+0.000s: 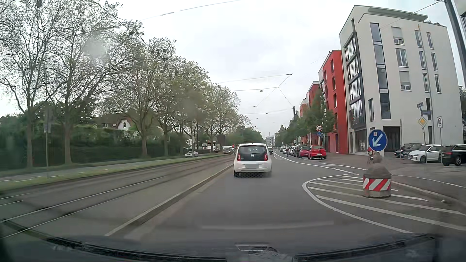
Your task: Follow the waypoints while adhering to traffic rules and regulations
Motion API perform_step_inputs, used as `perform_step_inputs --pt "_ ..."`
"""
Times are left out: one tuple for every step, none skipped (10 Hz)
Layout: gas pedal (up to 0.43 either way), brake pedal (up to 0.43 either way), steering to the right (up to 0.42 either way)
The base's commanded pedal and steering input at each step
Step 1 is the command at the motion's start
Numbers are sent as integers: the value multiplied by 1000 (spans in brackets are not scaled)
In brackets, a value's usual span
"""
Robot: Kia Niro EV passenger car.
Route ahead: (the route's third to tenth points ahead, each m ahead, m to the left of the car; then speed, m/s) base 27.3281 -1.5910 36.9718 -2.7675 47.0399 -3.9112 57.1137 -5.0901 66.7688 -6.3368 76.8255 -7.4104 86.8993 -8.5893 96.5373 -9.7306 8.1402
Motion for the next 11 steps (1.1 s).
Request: perform_step_inputs --pt "157 0 28" --pt "157 0 28" --pt "157 0 28" --pt "157 0 28" --pt "157 0 24" --pt "150 0 19" --pt "138 0 17" --pt "138 0 14" --pt "118 0 11" --pt "110 0 11" --pt "110 0 11"
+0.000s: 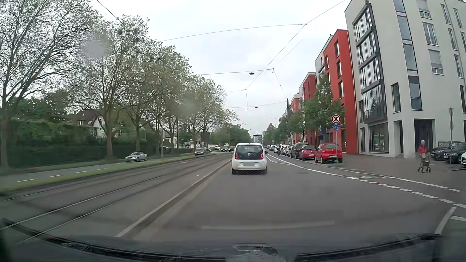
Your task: Follow the waypoints while adhering to traffic rules and regulations
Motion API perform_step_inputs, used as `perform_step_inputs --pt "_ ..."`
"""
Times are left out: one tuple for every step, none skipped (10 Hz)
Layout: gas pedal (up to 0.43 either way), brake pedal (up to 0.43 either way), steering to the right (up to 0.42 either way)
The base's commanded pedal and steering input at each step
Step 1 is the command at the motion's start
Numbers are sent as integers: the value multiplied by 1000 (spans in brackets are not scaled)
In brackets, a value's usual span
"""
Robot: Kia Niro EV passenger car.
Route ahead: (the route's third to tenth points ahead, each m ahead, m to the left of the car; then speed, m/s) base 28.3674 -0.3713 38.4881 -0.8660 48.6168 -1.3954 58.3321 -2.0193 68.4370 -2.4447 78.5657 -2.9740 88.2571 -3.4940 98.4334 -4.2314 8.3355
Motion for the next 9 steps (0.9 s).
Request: perform_step_inputs --pt "98 0 11" --pt "98 0 11" --pt "98 0 11" --pt "98 0 11" --pt "98 0 11" --pt "98 0 10" --pt "98 0 9" --pt "67 0 9" --pt "39 0 9"
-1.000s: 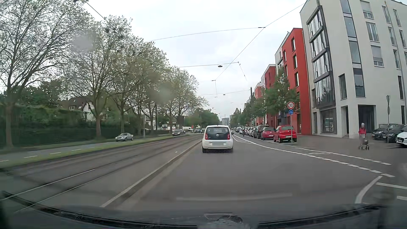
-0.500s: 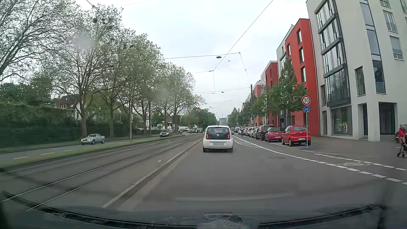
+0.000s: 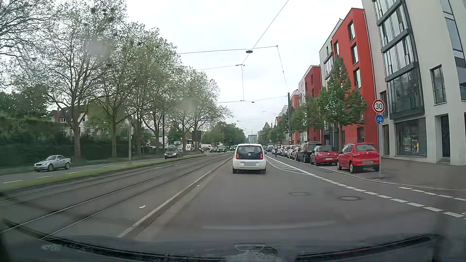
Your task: Follow the waypoints while adhering to traffic rules and regulations
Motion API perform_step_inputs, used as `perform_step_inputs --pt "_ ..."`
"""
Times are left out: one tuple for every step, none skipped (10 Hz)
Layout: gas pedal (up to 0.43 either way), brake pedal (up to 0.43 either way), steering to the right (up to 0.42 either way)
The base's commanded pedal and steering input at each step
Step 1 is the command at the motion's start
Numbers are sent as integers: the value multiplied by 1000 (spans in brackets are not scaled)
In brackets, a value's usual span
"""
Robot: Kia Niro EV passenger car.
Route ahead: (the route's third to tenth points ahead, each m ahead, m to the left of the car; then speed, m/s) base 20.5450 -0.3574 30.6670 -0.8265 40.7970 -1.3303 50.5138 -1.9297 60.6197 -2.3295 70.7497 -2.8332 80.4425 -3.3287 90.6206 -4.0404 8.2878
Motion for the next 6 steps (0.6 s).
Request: perform_step_inputs --pt "39 0 9" --pt "39 0 9" --pt "39 0 9" --pt "39 0 9" --pt "39 0 9" --pt "39 0 8"
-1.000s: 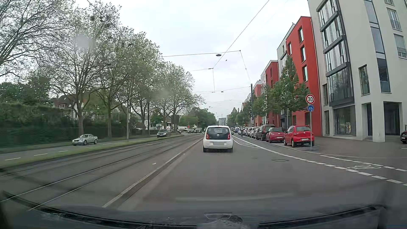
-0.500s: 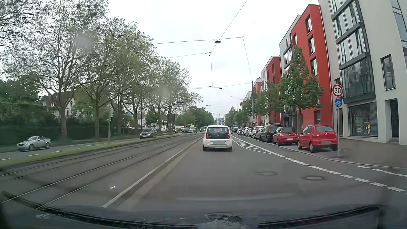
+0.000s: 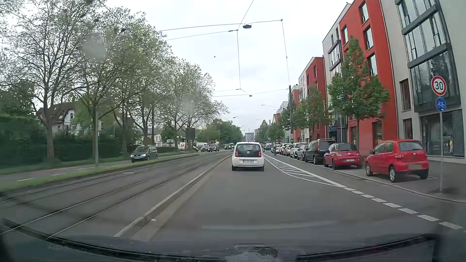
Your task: Follow the waypoints while adhering to traffic rules and regulations
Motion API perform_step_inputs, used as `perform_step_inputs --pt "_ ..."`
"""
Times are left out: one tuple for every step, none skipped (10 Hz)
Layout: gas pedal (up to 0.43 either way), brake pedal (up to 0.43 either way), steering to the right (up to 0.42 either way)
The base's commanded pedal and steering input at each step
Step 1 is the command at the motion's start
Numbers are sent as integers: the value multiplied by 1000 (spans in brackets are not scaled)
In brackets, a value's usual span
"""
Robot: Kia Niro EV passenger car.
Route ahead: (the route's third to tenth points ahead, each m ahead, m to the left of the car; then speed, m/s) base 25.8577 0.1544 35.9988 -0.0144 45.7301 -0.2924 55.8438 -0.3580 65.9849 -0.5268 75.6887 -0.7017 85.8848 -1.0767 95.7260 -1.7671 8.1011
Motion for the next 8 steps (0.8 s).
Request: perform_step_inputs --pt "39 0 5" --pt "47 0 5" --pt "59 0 5" --pt "79 0 4" --pt "98 0 5" --pt "98 0 5" --pt "98 0 5" --pt "98 0 5"
